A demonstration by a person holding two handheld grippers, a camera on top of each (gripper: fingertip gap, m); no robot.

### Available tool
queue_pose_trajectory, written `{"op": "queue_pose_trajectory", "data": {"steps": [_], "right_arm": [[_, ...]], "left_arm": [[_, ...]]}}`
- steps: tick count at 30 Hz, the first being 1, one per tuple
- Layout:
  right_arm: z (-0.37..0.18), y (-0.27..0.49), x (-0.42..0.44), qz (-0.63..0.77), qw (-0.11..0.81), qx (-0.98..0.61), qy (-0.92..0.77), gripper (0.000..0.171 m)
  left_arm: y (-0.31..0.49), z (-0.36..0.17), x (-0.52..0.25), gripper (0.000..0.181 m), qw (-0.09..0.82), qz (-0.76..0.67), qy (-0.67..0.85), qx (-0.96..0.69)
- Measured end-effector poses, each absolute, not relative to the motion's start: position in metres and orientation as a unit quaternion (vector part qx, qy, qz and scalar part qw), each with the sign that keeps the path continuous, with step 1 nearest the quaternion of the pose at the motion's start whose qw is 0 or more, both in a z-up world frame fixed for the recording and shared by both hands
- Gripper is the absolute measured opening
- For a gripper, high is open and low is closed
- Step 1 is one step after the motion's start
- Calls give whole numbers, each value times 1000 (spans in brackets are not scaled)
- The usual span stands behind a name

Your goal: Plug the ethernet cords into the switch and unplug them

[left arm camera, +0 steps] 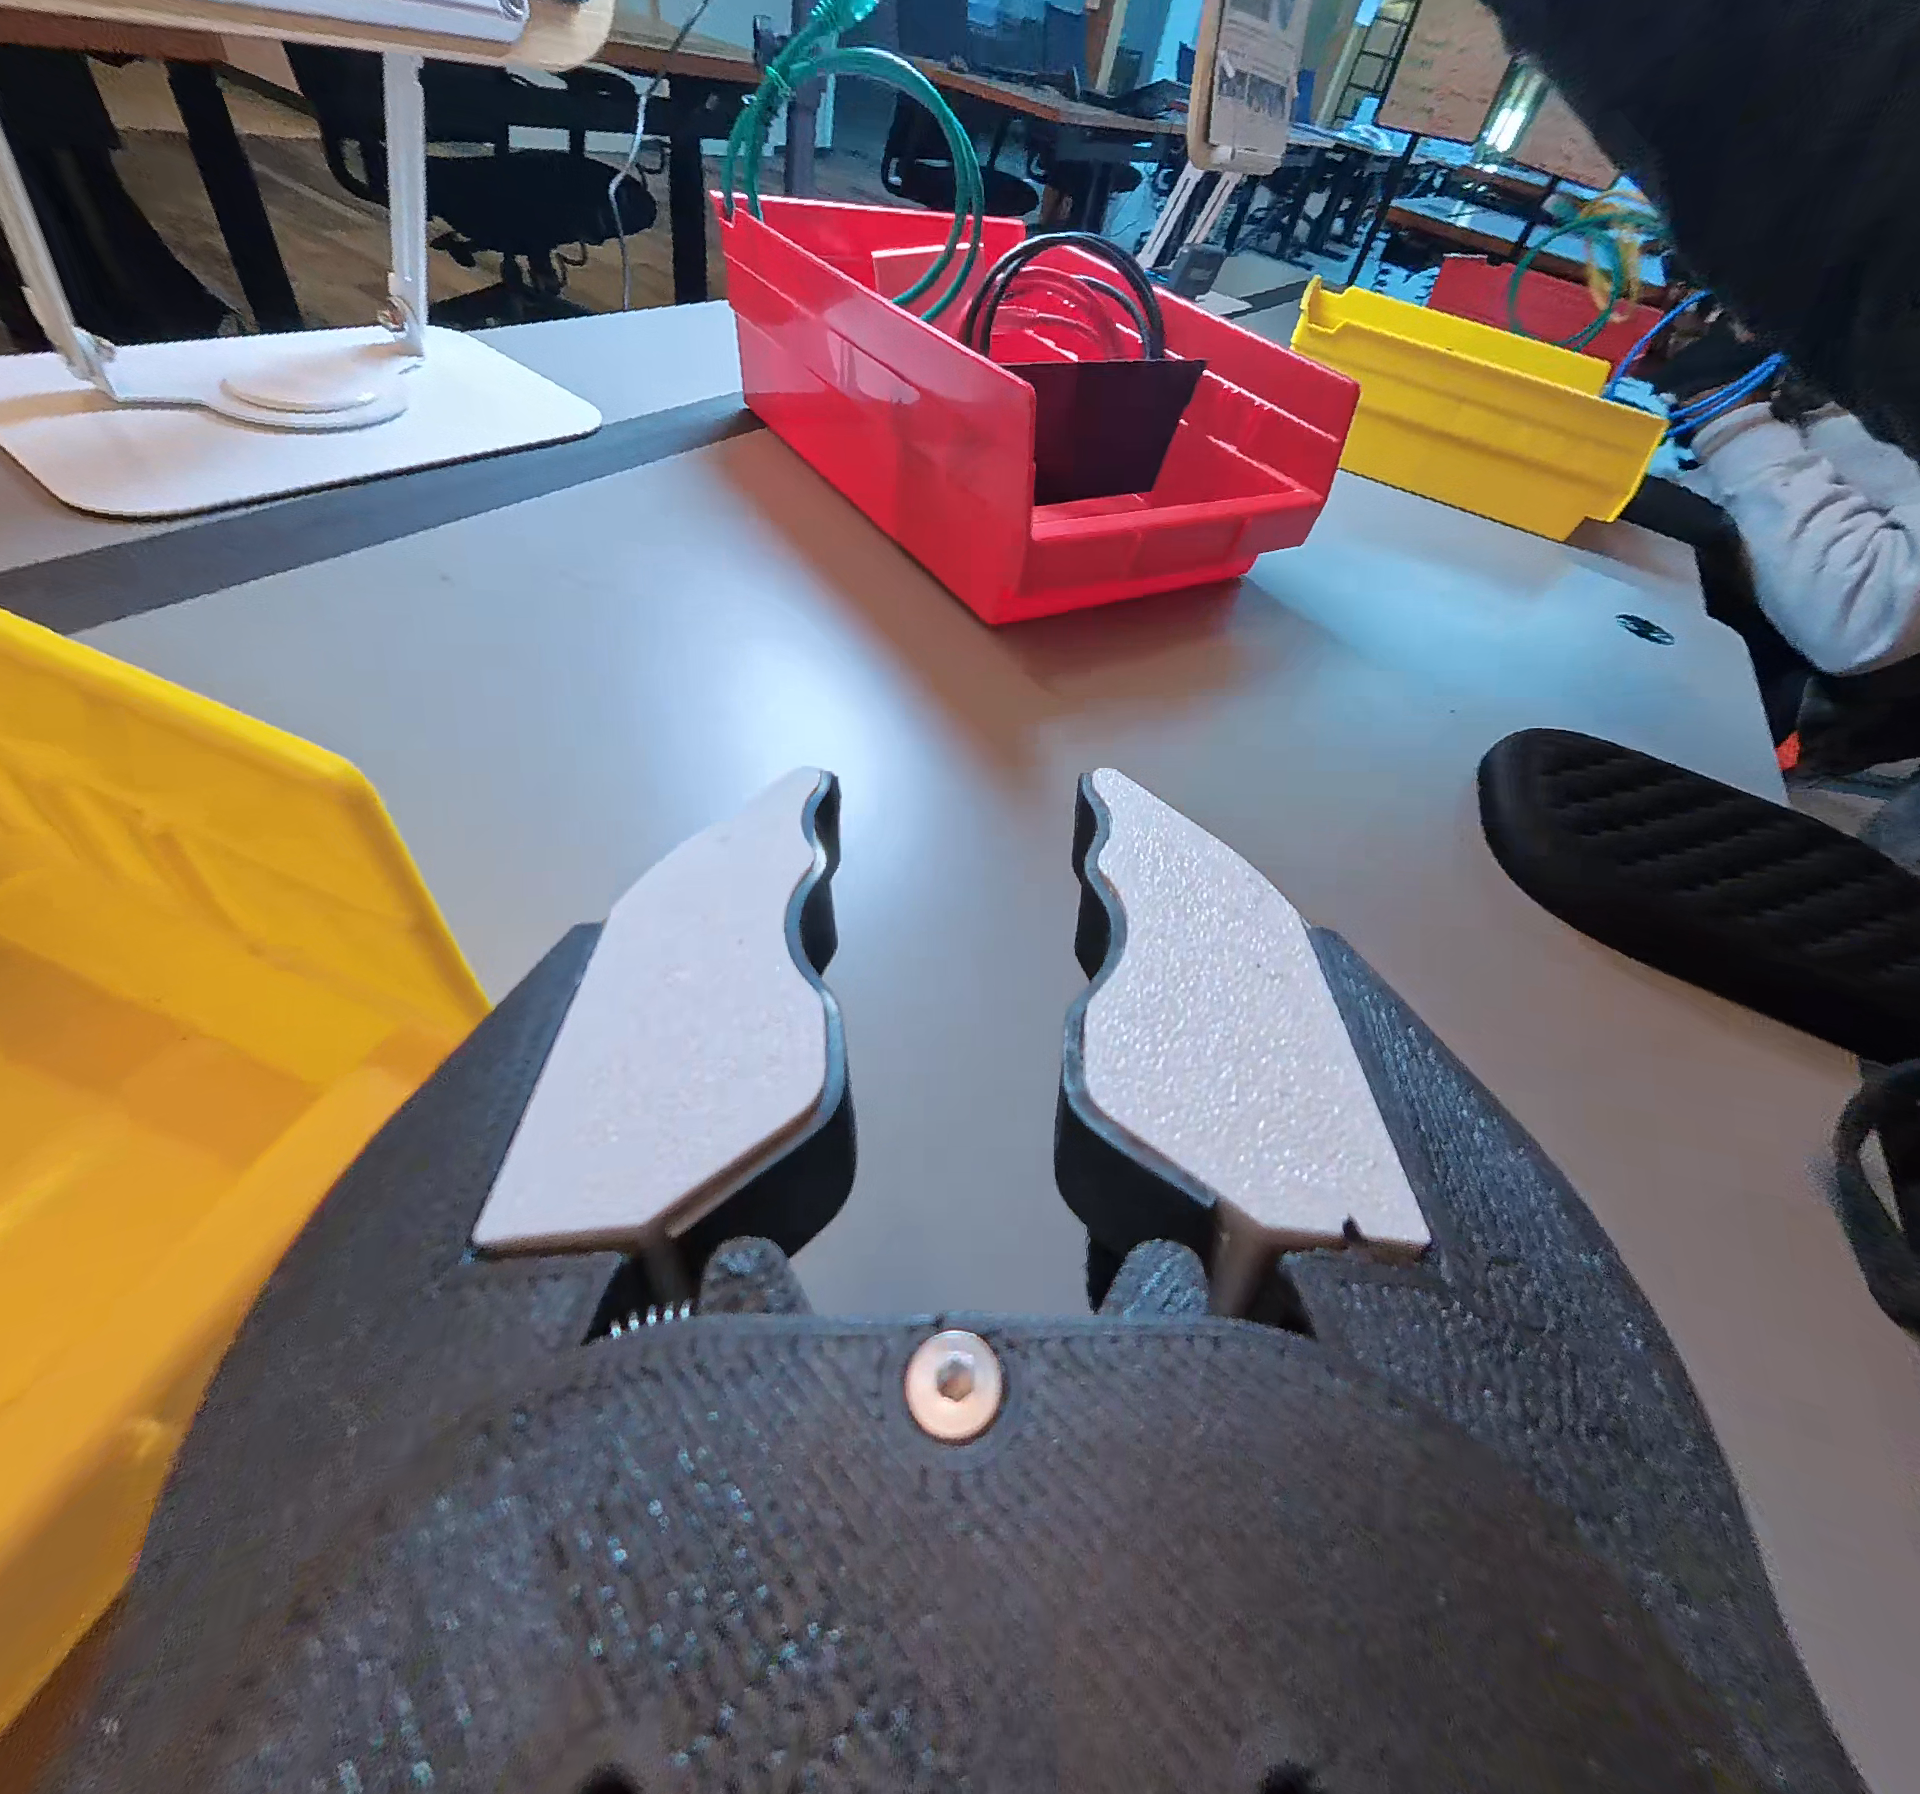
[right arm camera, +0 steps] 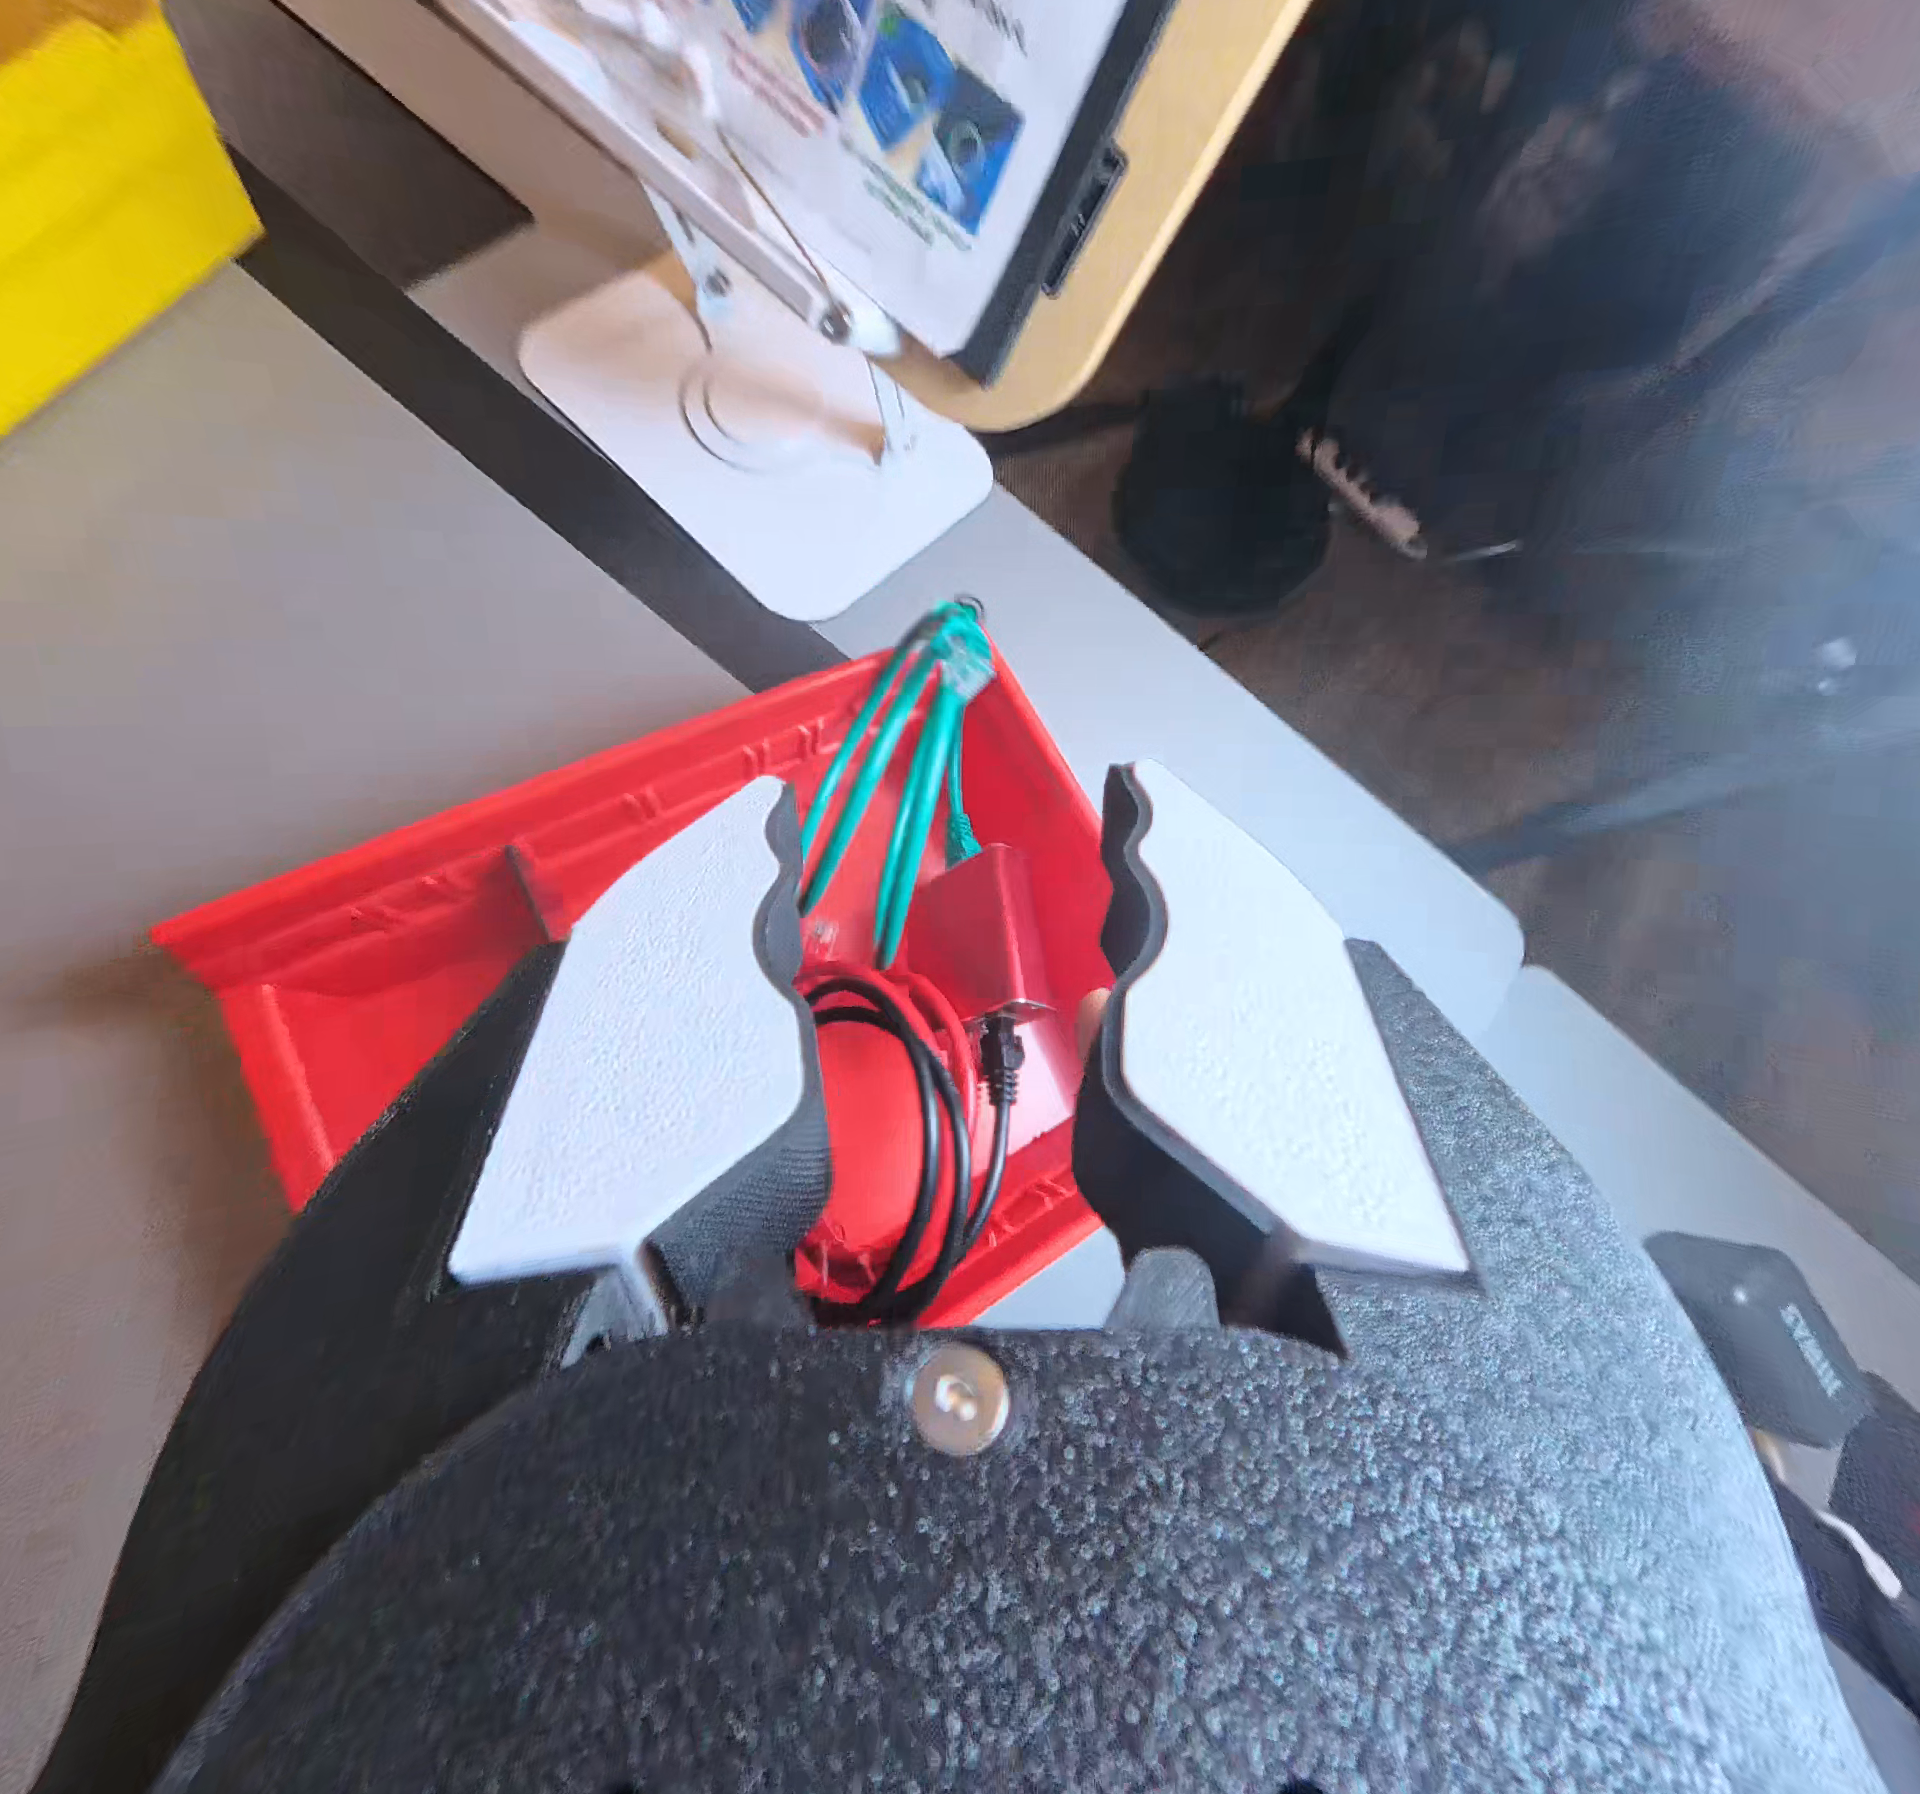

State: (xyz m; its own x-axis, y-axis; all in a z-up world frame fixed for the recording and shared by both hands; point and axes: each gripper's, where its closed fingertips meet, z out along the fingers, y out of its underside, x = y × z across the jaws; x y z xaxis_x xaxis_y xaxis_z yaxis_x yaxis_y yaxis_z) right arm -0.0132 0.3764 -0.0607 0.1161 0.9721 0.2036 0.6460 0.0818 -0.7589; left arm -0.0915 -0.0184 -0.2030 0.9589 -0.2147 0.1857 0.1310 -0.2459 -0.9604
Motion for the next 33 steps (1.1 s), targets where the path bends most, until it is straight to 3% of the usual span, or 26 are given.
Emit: {"op": "queue_pose_trajectory", "data": {"steps": [4,9,16,20,23,24,25,33], "right_arm": [[-58,315,9,231,406,-590,-659,55],[-140,227,38,187,333,-552,-741,59],[-256,191,67,24,219,-518,-827,60],[-278,199,59,-14,191,-501,-844,55],[-288,201,49,-31,187,-477,-858,40],[-290,202,45,-32,191,-466,-863,28],[-291,200,42,-27,194,-458,-867,28],[-290,168,45,5,220,-405,-887,29]], "left_arm": [[-26,-187,-107,46,626,-97,23,-773],[-48,-170,-141,49,625,-31,23,-780],[-95,-215,-213,50,451,110,73,-883],[-112,-259,-237,50,307,125,124,-935],[-111,-278,-249,46,242,172,180,-938],[-111,-285,-251,45,221,182,199,-937],[-110,-291,-248,36,206,177,218,-937],[-73,-291,-228,31,230,209,265,-913]]}}
